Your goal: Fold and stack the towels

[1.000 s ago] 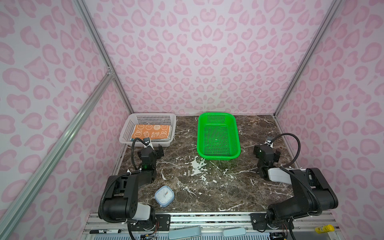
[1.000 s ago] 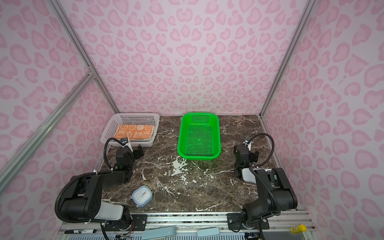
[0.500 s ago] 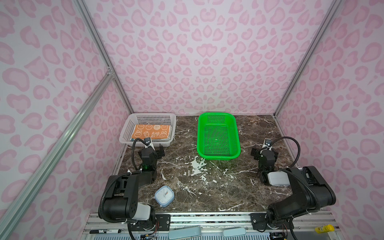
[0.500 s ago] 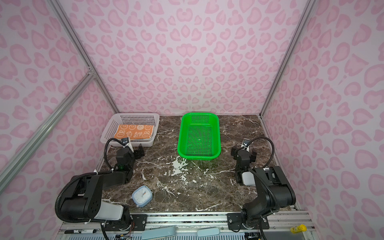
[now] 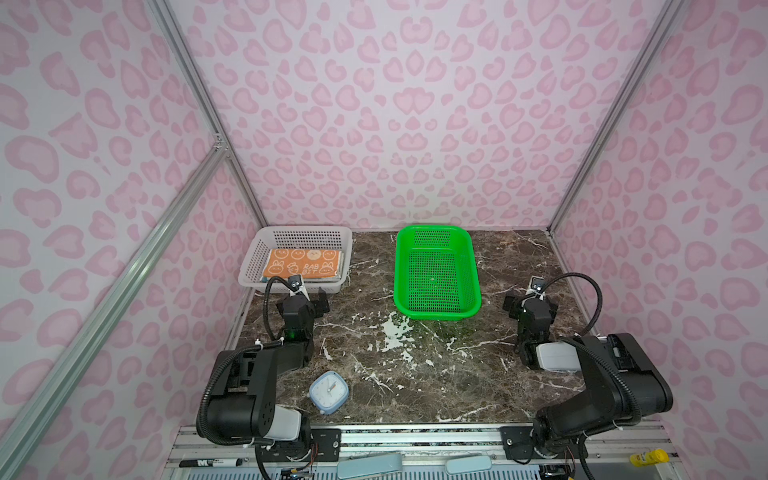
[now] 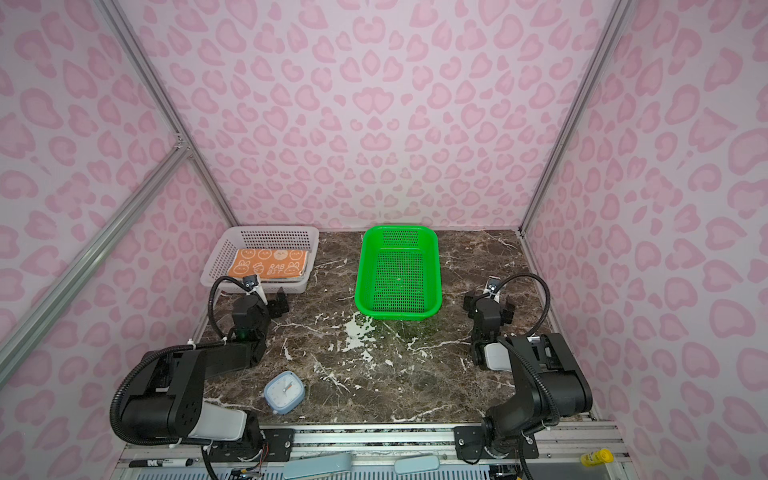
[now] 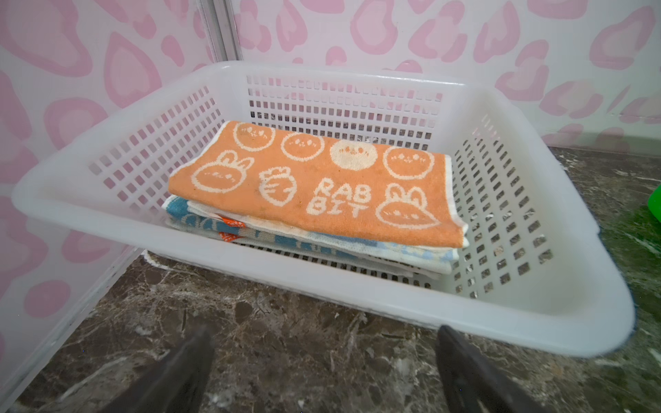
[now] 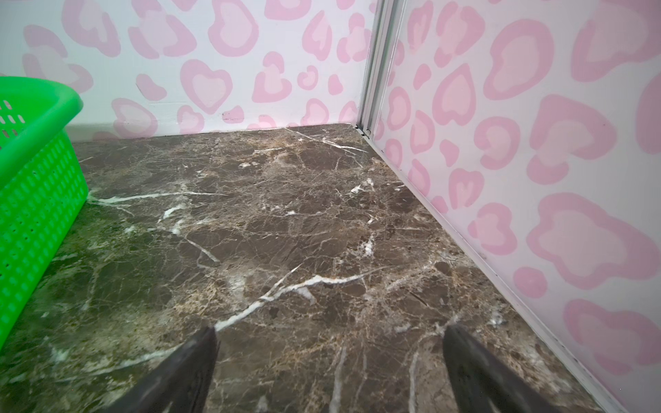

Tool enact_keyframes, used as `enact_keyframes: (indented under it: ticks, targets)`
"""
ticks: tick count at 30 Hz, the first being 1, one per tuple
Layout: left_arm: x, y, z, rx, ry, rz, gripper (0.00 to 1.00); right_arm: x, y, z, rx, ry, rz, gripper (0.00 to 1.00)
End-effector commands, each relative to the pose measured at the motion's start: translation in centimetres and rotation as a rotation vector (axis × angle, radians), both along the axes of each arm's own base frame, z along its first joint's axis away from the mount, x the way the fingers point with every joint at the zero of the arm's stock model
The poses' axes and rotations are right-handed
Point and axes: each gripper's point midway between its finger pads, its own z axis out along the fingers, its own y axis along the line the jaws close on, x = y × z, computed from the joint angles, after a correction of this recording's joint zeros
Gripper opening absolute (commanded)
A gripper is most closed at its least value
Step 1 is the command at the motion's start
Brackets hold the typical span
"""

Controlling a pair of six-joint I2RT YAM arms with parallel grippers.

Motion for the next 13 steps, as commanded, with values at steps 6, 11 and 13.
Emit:
enact_keyframes:
  ticks: [6, 11, 13]
  targets:
    - [0.60, 0.11, 0.81, 0.005, -0.026, 0.000, 0.97, 0.09, -0.13, 0.20, 0.001, -0.007, -0.005, 1.00]
    - [0.40, 0.11, 0.95, 0.003, -0.034, -0.002, 0.97, 0.09, -0.18, 0.21, 0.001, -0.007, -0.006, 1.00]
    - [0.50, -0.07, 1.05, 0.005, -0.030, -0.014, 0.97, 0.11, -0.14, 0.26, 0.002, -0.009, -0.005, 1.00]
